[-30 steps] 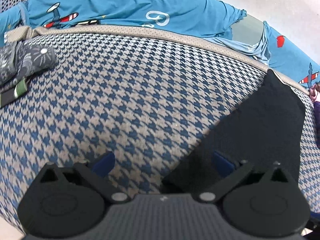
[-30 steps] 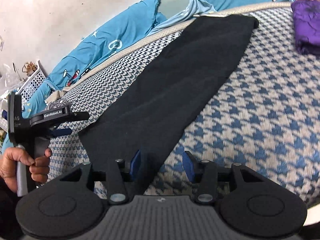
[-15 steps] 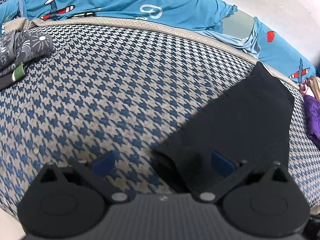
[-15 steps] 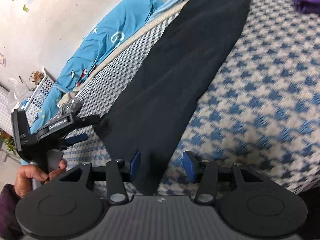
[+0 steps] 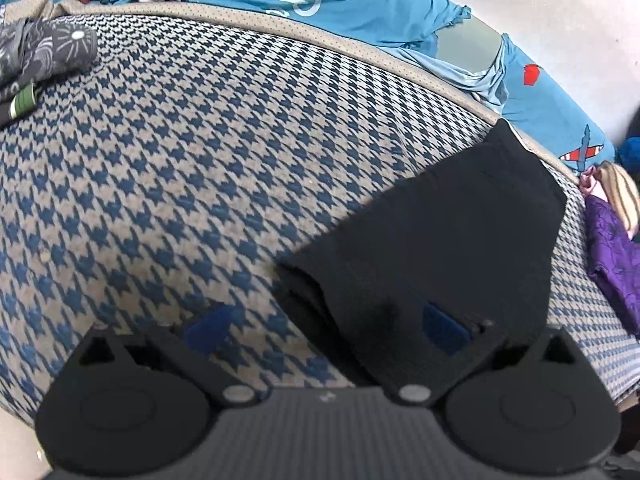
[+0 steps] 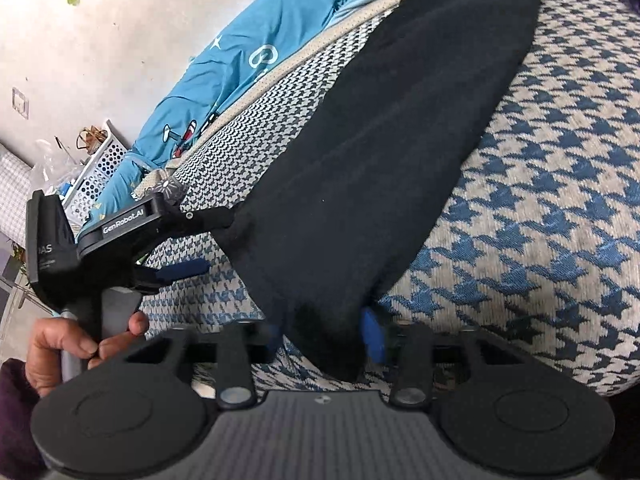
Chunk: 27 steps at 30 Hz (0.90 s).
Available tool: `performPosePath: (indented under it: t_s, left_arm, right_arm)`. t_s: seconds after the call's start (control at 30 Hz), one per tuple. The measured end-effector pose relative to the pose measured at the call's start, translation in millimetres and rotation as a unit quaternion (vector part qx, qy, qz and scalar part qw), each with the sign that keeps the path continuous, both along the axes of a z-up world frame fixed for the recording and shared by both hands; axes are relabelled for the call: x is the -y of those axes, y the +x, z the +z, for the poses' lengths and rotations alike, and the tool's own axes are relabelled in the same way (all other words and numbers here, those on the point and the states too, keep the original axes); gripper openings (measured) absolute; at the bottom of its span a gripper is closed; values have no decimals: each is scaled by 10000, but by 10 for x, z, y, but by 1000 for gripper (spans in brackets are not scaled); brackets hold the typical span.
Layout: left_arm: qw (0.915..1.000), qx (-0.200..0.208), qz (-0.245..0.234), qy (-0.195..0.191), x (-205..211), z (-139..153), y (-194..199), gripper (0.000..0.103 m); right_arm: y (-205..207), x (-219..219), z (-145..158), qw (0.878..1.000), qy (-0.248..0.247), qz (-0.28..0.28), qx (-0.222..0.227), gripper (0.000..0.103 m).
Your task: Fold clothes
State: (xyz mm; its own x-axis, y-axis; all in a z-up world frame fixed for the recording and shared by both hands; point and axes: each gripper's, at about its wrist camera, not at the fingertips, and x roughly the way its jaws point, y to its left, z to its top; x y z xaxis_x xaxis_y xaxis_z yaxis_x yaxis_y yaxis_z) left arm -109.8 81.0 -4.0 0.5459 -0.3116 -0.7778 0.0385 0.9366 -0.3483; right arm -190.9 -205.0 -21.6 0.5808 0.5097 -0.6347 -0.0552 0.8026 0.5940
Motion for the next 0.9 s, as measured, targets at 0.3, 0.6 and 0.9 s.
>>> performPosePath:
  t_s: [0.3, 0.6, 0.9]
  left_arm:
    - [9987, -95, 23, -497, -51, -22, -89, 103]
    - [9894, -395, -5, -1399, -46, -76, -154, 103]
    - [9753, -592, -43, -2129, 17, -157, -161, 103]
  right_arm:
    - [65, 28, 146, 9989, 321, -58, 337, 7]
    - [103, 163, 350, 9929, 929, -164, 730, 7]
    - [74, 270, 403, 9897, 1165, -249, 789, 7]
